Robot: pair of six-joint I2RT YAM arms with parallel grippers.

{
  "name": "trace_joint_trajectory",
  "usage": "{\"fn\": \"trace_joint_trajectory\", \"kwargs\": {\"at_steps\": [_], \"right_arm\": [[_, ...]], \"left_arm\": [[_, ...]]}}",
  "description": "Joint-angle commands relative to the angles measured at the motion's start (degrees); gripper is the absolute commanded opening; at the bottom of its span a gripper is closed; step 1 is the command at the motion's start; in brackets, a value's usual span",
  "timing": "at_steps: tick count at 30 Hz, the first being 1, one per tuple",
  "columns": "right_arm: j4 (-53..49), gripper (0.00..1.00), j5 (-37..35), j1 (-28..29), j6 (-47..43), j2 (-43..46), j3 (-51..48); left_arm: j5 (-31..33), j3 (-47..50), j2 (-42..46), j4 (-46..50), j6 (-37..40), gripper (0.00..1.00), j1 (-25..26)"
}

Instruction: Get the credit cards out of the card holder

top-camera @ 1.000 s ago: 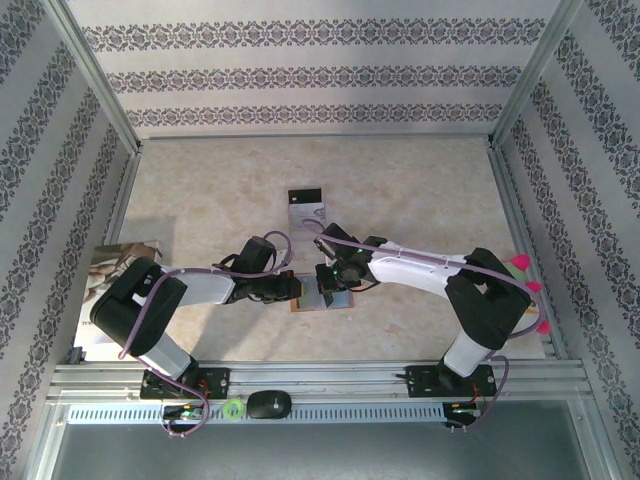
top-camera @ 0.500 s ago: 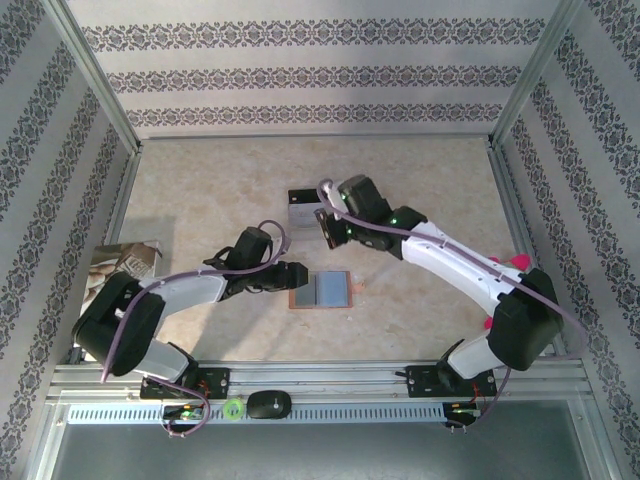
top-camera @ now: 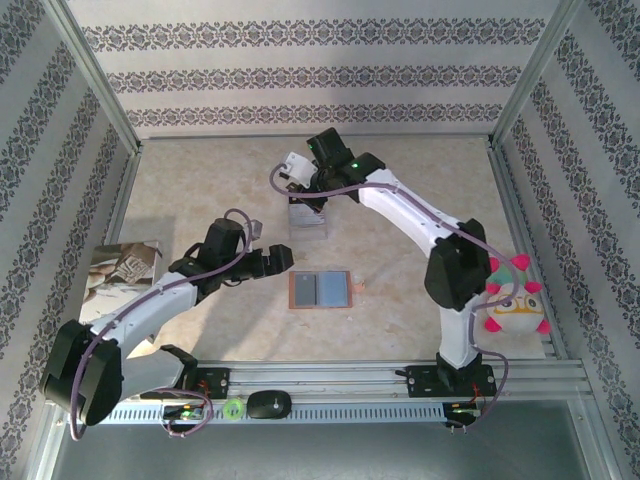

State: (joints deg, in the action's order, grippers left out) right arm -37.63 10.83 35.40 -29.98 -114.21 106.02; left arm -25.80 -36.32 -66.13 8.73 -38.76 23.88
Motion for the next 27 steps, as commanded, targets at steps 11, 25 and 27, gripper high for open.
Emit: {"fn": "trace_joint_trajectory", "kwargs": {"at_steps": [11, 25, 27], "right_arm": [[-1.7, 0.00, -9.6, -0.1, -20.9, -12.1, 11.5], [-0.5, 0.00, -6.6, -0.9, -27.9, -14.2, 11.4], [0.8, 0.00, -7.4, -1.2, -28.5, -14.1, 10.5]], "left_arm": [[2.4, -0.2, 1.0, 8.6, 2.5, 1.00, -6.1], [1.8, 0.1, -3.2, 8.1, 2.6, 1.00, -7.9], [1.5, 0.1, -3.9, 7.6, 2.5, 1.00, -8.0]]}}
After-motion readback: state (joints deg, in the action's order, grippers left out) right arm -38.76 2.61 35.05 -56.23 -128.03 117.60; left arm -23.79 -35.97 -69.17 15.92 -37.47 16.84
